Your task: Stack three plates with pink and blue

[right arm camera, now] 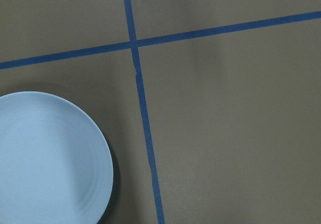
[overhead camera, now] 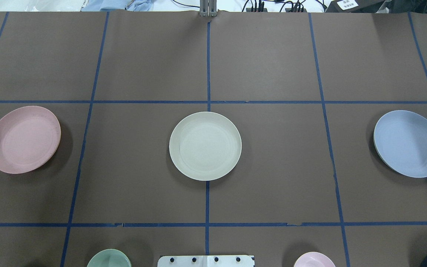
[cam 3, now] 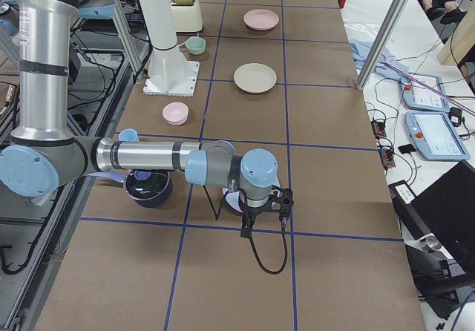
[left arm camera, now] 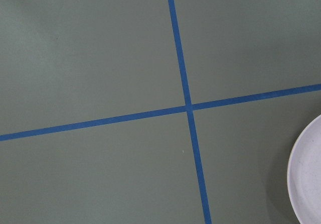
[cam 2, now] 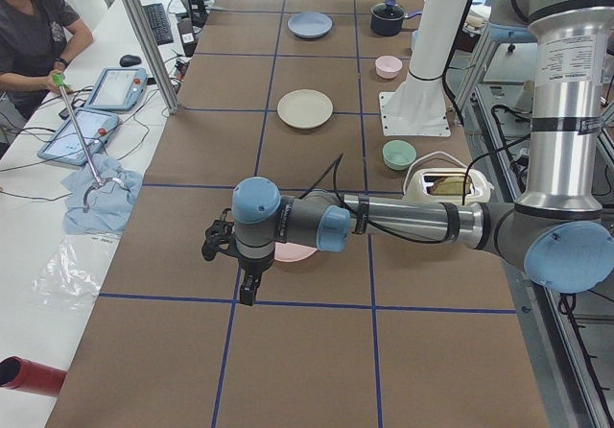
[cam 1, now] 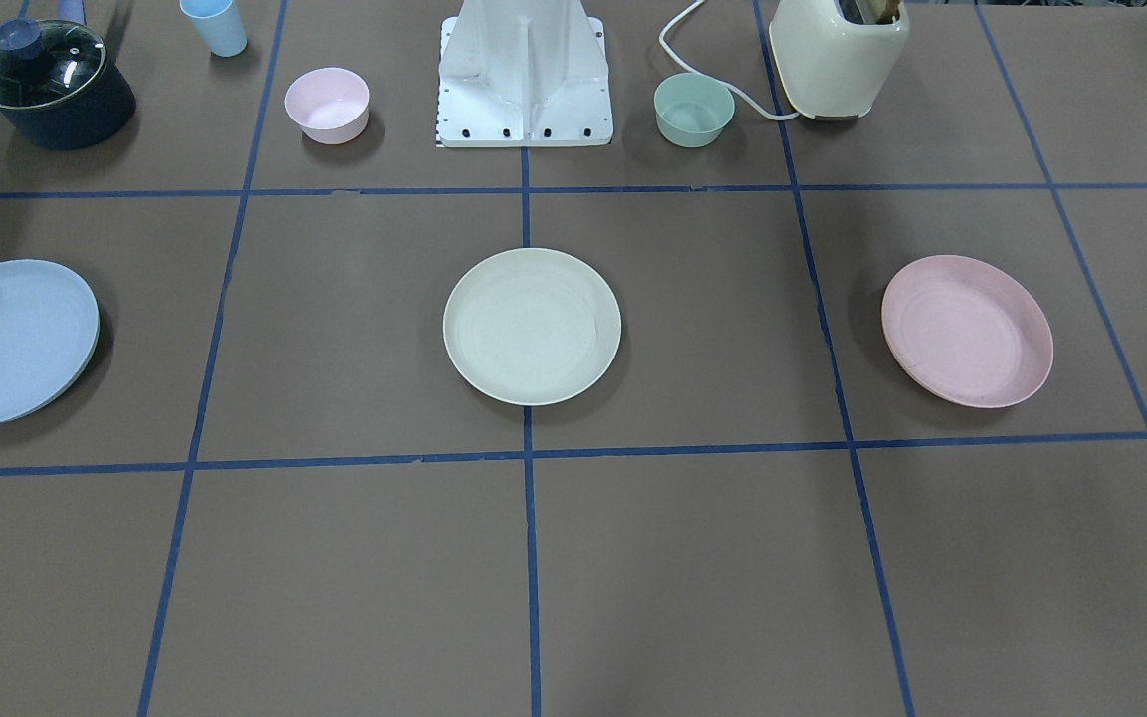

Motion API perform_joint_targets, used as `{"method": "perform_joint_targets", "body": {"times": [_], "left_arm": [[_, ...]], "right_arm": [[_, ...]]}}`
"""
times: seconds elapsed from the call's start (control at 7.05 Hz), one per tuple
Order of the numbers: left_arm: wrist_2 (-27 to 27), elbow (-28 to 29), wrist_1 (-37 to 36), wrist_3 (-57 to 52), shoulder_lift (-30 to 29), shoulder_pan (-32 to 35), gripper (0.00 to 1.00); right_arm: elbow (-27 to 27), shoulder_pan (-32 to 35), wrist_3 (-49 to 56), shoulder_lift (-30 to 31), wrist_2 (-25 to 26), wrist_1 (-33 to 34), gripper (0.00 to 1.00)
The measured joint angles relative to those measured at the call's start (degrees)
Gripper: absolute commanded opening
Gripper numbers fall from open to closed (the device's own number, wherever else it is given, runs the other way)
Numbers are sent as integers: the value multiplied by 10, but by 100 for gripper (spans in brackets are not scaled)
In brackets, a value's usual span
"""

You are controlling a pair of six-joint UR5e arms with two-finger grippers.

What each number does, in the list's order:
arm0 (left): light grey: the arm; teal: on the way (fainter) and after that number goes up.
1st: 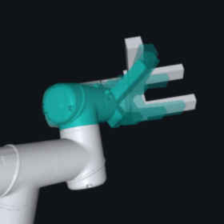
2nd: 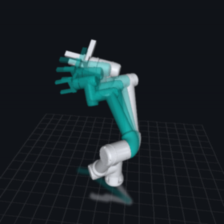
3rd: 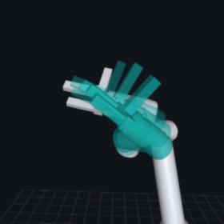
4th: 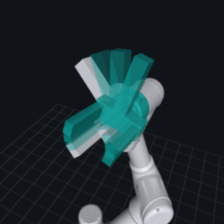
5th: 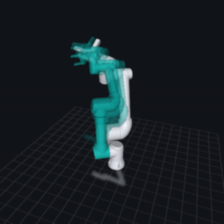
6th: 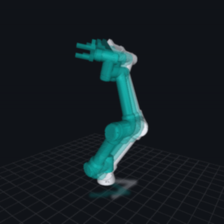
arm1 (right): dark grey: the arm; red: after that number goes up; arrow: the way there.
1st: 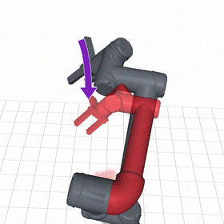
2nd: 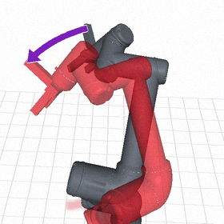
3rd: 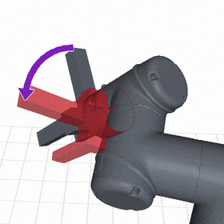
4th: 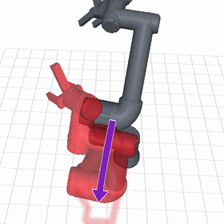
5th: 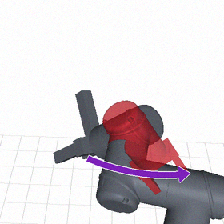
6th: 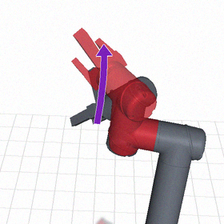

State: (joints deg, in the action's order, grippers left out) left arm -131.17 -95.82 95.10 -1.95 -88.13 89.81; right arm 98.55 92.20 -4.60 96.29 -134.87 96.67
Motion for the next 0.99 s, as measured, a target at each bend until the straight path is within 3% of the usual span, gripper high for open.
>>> {"method": "perform_joint_targets", "body": {"times": [0.71, 0.99], "left_arm": [[-3, -6, 0, -6, -4, -3, 100], [-8, 14, 91, 2, -13, -9, 100]], "right_arm": [[5, -17, 1, -6, -2, -2, 100], [12, -17, -1, -16, -8, -31, 100]]}}
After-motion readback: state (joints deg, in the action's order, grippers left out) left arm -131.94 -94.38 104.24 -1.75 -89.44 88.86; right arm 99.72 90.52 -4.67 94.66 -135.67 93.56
